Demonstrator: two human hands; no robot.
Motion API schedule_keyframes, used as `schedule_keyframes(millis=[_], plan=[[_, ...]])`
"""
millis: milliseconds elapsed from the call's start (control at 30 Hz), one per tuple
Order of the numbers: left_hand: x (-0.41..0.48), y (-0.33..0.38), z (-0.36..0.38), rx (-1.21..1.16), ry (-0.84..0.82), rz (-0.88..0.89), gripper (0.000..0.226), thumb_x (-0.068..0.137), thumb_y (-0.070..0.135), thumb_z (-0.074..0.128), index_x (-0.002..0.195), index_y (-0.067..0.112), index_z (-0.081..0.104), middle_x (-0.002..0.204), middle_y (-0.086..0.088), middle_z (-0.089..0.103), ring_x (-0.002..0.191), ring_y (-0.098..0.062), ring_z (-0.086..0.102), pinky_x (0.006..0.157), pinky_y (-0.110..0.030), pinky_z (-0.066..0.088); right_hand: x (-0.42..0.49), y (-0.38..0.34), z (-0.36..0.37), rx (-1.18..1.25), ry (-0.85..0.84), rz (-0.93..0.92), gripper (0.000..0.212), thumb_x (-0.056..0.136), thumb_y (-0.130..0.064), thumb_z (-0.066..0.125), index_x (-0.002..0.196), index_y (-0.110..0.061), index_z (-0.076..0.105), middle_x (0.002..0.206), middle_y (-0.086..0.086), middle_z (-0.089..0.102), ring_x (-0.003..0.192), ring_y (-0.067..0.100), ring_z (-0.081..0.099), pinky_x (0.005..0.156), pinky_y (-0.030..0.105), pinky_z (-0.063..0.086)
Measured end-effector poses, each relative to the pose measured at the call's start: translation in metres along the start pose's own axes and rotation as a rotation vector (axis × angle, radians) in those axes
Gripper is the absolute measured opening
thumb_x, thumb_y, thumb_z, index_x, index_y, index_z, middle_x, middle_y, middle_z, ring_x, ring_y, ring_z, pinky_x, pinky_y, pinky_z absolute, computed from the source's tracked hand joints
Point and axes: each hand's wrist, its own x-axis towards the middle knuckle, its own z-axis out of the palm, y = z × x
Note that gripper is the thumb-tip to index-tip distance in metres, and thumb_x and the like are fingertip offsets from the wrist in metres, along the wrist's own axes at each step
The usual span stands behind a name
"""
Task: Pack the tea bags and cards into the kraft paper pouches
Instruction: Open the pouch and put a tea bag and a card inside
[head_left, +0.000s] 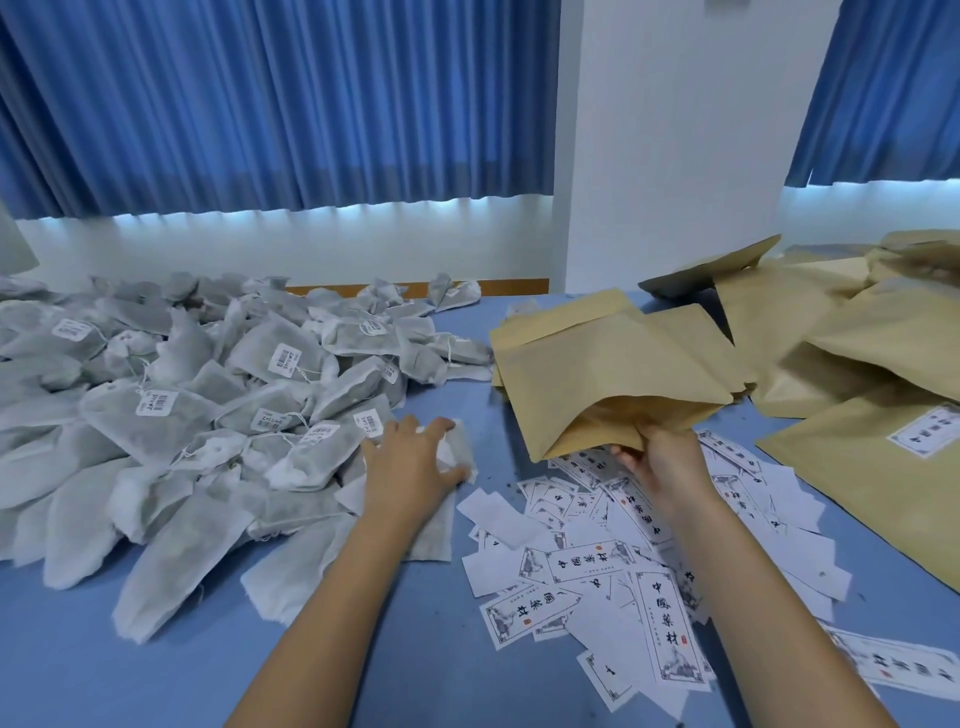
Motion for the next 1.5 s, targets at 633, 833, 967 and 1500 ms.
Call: schedule_keyframes(millis=[633, 833, 967, 1500], plan=[[0.029, 0.164, -0.054, -0.651, -0.268, -0.119, 0.034, 0.098, 0.024, 0.046, 0.125, 0.005, 0.055, 0.124, -0.011, 0.057, 0.102, -0.020, 0.055, 0.077, -0.020, 0.042, -0.036, 0.018, 0.020, -0.531, -0.134, -0.300, 0.029, 0.090, 0.009, 0.049, 0.074, -0.015, 0.054, 0.063, -0.003, 0.058, 0.052, 0.004, 0.055, 0.047, 0.009, 0.043], [0.054, 0.139, -0.062, -0.444, -0.450, -0.125, 0.046, 0.100, 0.028, 0.045, 0.140, 0.010, 0.033, 0.143, -0.013, 0.034, 0.131, -0.026, 0.033, 0.106, -0.030, 0.024, -0.041, 0.026, 0.032, -0.365, -0.194, -0.195, 0.018, 0.099, -0.008, 0.039, 0.087, -0.006, 0.053, 0.047, 0.006, 0.061, 0.040, 0.024, 0.052, 0.042, 0.025, 0.042], [0.035, 0.153, -0.070, -0.452, -0.522, 0.047, 0.042, 0.102, 0.030, 0.039, 0.136, 0.005, 0.044, 0.138, -0.016, 0.048, 0.124, -0.029, 0.048, 0.103, -0.031, 0.036, -0.022, 0.017, 0.023, -0.239, -0.043, -0.120, 0.019, 0.092, 0.001, 0.036, 0.082, -0.004, 0.052, 0.056, 0.013, 0.059, 0.040, 0.020, 0.055, 0.037, 0.021, 0.040], [-0.006, -0.010, -0.025, 0.018, -0.549, -0.199, 0.112, 0.069, 0.064, 0.068, 0.151, 0.024, 0.004, 0.148, -0.018, 0.013, 0.126, -0.036, 0.043, 0.098, -0.039, 0.040, 0.001, 0.018, 0.000, -0.076, 0.083, 0.029, 0.013, 0.099, -0.014, 0.044, 0.101, -0.008, 0.055, 0.066, 0.009, 0.062, 0.036, 0.006, 0.053, 0.034, 0.016, 0.033]])
